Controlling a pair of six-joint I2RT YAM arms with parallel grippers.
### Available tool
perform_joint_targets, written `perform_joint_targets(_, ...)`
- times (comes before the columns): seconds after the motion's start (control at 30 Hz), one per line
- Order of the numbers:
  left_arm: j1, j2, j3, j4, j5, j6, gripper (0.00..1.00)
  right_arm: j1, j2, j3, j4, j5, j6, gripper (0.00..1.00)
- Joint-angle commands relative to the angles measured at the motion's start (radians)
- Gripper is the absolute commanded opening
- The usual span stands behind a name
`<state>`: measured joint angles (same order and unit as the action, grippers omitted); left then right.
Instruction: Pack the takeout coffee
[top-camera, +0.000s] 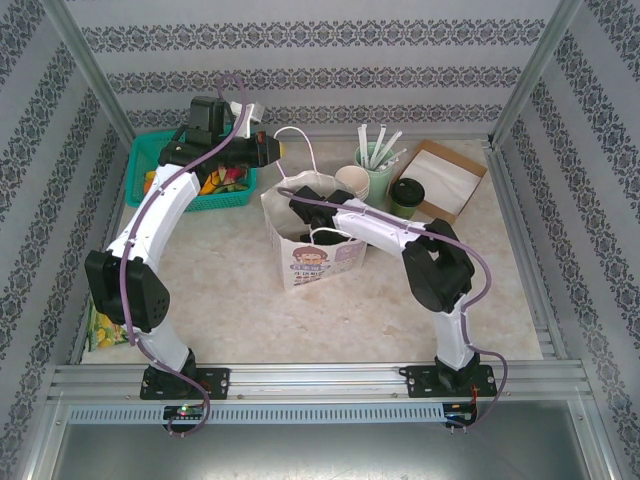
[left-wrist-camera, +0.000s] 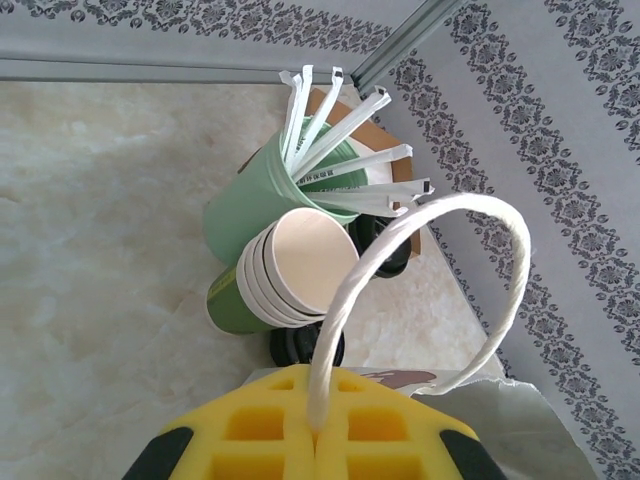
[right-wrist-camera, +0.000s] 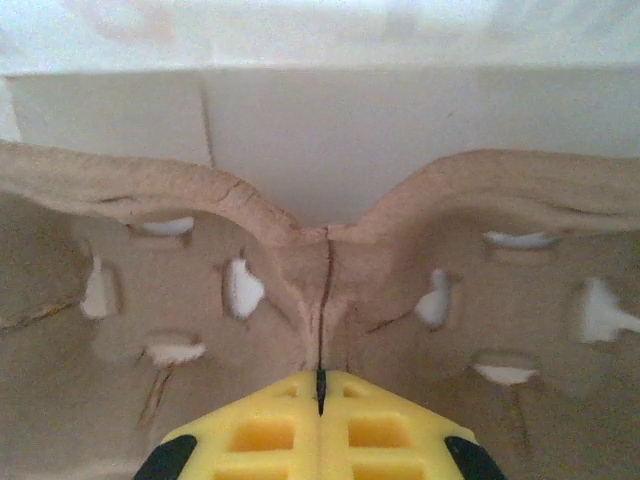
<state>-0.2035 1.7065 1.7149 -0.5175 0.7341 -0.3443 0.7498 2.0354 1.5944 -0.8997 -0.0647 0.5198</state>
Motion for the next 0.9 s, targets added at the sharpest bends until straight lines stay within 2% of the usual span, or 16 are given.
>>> perform_joint_targets(0.0,-0.008,0.017,0.038,-0.027,0.034,0.024,0.00,-0.001,0.051,-0.019,-0.013,0.003,-0.005,0.00)
perform_joint_targets(0.17,-0.008,0.021,0.041,-0.031,0.047,0.027,0.00,0.000,0.072,-0.009,-0.015,0.016,-0.016,0.00)
perform_joint_targets(0.37,-0.008,0.021,0.049,-0.049,0.051,0.042,0.00,0.010,-0.020,0.053,-0.018,0.030,-0.038,0.00)
perform_joint_targets(0.5,-0.009,0.022,0.052,-0.057,0.052,0.054,0.00,0.013,-0.063,0.053,0.005,0.026,-0.057,0.05)
perform_joint_targets(0.67,-0.008,0.038,0.068,-0.067,0.064,0.061,0.00,0.016,0.009,0.036,0.015,0.031,-0.021,0.08)
perform_joint_targets(0.87,-0.008,0.052,0.075,-0.079,0.072,0.065,0.00,0.012,0.063,0.028,0.017,0.088,-0.027,0.18)
